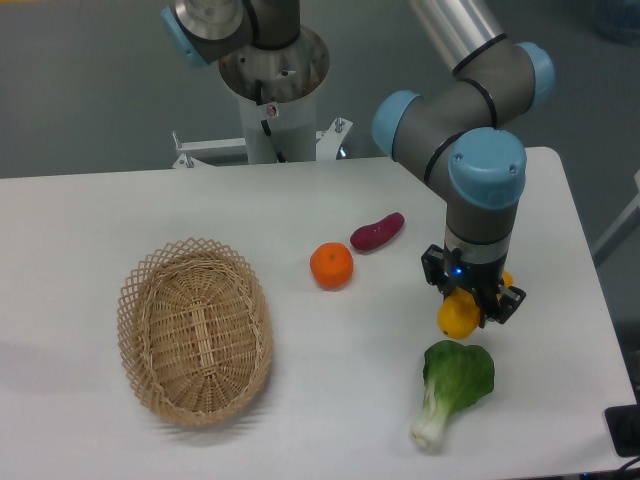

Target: Place the mango in the basket

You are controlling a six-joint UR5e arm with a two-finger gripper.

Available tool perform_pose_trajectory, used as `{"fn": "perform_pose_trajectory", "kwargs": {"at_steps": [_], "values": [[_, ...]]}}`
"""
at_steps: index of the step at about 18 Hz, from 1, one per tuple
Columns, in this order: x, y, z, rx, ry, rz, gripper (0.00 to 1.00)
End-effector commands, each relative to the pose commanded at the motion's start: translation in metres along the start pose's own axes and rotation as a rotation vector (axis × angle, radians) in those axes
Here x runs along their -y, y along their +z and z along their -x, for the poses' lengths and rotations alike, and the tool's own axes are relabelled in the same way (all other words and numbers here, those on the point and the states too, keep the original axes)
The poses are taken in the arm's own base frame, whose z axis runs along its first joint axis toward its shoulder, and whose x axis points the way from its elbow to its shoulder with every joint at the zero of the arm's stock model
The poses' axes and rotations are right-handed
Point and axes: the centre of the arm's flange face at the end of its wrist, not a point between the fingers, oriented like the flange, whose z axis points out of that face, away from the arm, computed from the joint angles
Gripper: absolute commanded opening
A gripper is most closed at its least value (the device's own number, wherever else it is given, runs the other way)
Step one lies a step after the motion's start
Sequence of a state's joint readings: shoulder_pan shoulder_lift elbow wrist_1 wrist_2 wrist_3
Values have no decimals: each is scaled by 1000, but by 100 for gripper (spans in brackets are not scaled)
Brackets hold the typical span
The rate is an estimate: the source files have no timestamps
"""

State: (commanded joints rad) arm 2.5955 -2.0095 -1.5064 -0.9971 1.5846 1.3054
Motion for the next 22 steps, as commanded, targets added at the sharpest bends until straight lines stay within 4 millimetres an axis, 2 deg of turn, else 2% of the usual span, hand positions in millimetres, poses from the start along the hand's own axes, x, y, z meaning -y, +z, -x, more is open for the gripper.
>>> {"fn": "perform_pose_trajectory", "kwargs": {"at_steps": [8, 14, 22], "values": [[1, -1, 2, 3, 0, -1, 42], [5, 6, -3, -4, 0, 18, 42], [50, 5, -29, -13, 40, -2, 42]]}}
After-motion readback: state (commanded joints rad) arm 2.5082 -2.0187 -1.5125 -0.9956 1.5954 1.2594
